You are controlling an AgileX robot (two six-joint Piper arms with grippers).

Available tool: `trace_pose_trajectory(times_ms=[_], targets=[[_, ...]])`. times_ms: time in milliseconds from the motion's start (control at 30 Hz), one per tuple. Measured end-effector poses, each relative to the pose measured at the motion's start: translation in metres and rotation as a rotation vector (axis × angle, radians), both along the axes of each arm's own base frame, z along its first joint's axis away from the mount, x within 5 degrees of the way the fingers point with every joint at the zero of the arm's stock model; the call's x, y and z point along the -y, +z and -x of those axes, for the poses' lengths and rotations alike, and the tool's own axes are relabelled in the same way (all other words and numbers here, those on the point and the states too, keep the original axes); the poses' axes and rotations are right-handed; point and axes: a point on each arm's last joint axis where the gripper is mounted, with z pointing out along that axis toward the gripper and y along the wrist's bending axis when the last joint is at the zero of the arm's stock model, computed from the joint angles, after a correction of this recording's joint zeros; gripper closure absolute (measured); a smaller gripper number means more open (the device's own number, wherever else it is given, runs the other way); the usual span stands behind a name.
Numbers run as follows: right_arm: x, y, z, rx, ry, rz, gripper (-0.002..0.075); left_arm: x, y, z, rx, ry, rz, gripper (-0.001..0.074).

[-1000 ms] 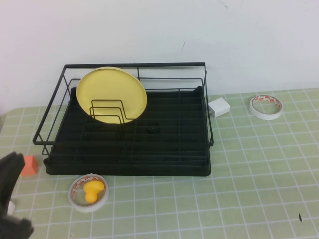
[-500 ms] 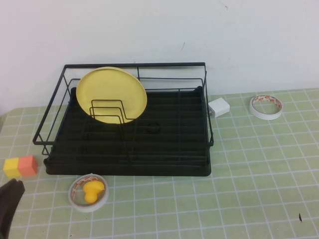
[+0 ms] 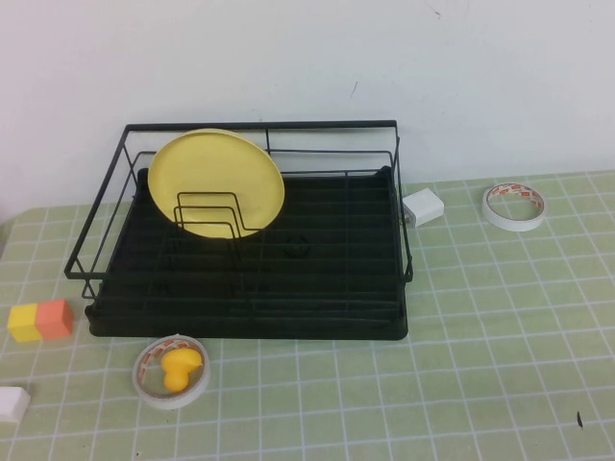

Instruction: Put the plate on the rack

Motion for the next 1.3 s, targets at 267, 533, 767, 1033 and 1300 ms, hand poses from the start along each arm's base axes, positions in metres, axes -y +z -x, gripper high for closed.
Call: trace_pose_trajectory(times_ms=[267,533,767,1033,1300], targets=[[0.0,0.0,0.0,0.0,0.0,0.0,0.0726,-0.01,-0.021,0.008,0.03,0.152,0.005,0.0736],[0.0,0.0,0.0,0.0,0.0,0.0,0.0726,-0.011,-0.023,0.008,0.025,0.163,0.008,0.0736],[0.0,0.0,0.0,0.0,0.0,0.0,0.0726,-0.008,-0.027,0.008,-0.022,0.118,0.12,0.0736],[0.0,0.0,0.0,0.0,0.0,0.0,0.0726,-0.013,-0.076,0.007,-0.381,0.195,0.241,0.0736],[0.0,0.0,0.0,0.0,0.0,0.0,0.0726,-0.011,-0.078,0.008,-0.401,0.164,0.131,0.0736]])
